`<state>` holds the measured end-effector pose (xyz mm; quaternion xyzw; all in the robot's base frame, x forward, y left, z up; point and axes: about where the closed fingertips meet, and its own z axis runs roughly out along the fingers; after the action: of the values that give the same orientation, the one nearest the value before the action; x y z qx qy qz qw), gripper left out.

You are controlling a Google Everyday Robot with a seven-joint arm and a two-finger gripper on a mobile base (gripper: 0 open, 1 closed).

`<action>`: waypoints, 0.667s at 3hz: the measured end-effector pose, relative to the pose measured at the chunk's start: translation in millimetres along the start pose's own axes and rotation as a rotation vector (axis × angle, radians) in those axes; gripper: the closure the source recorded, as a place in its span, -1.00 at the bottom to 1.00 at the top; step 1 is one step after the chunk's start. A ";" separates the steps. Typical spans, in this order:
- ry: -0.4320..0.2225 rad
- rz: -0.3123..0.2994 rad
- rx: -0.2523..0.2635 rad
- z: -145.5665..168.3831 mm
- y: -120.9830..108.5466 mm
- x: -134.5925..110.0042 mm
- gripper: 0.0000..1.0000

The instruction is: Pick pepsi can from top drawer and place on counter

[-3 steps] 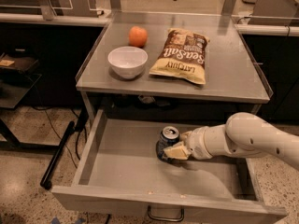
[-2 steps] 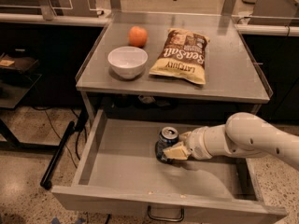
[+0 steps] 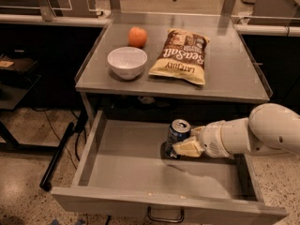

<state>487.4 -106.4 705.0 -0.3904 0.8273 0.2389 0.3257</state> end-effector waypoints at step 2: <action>0.028 0.064 0.163 -102.2 -4.5 -26.0 1.00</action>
Offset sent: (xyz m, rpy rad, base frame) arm -0.0208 -0.0995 0.1433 -0.1255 -0.0670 -0.2742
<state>467.6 -162.6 792.1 -0.3393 0.8605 0.1754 0.3371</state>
